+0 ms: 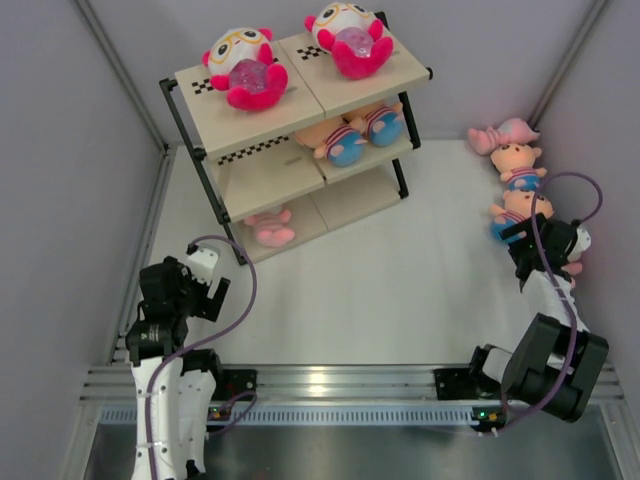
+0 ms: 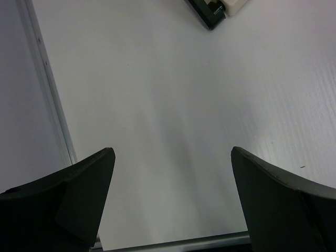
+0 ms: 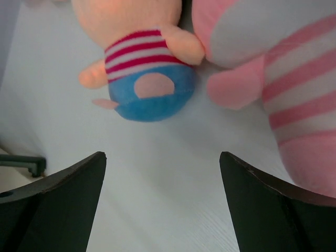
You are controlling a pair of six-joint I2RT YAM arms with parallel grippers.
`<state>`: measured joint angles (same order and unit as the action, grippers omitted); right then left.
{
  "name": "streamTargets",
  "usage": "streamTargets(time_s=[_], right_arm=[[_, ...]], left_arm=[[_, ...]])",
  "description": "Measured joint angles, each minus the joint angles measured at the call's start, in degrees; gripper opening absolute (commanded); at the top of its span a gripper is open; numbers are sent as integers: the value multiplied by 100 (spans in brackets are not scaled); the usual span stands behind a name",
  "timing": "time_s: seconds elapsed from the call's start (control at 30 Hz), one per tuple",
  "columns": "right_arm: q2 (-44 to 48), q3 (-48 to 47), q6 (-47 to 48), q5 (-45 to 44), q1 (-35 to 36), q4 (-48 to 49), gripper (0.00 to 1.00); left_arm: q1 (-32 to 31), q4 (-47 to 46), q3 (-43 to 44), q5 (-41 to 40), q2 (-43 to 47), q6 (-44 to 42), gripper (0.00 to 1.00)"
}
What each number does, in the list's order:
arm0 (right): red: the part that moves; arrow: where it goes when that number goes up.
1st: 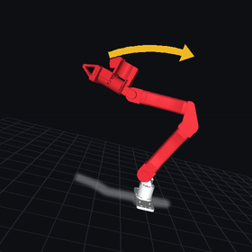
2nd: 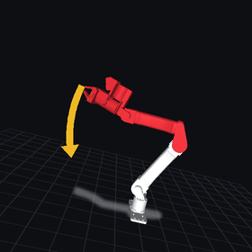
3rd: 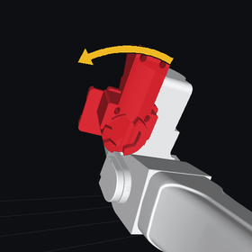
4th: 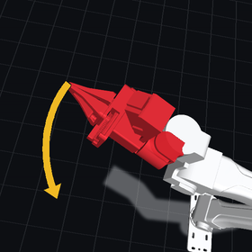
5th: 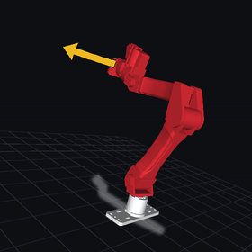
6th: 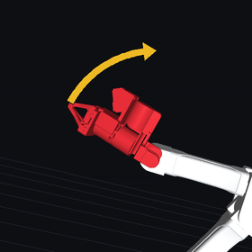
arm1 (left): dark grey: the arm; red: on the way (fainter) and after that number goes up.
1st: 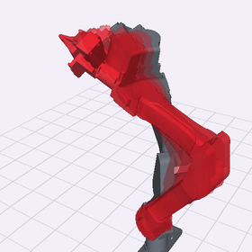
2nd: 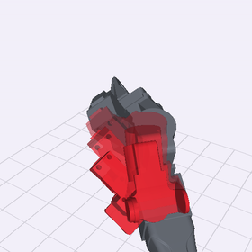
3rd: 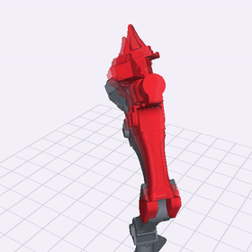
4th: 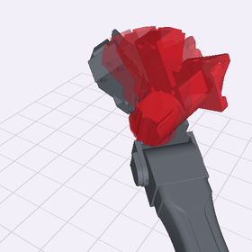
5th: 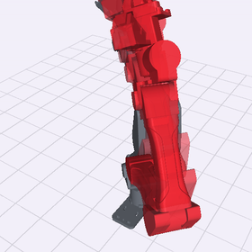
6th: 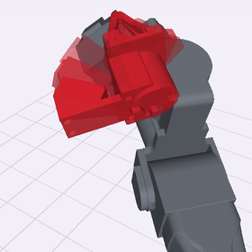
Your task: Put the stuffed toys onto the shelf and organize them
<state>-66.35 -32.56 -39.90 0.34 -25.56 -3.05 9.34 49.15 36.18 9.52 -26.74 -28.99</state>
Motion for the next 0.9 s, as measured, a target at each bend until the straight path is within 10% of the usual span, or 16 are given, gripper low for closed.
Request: streamTargets(time_s=[0.4,0.77,0.9], right_arm=[[-1698,-459,-1025,107,-87,1320,84],[-2625,-1180,-811,28,-87,1432,1],[-2533,-1178,-531,122,-70,1410,0]], left_arm=[[-2,0,0,-20,-81,0,99],[0,-2,0,-20,-114,0,99],[22,-13,-35,-17,-61,0,99]])
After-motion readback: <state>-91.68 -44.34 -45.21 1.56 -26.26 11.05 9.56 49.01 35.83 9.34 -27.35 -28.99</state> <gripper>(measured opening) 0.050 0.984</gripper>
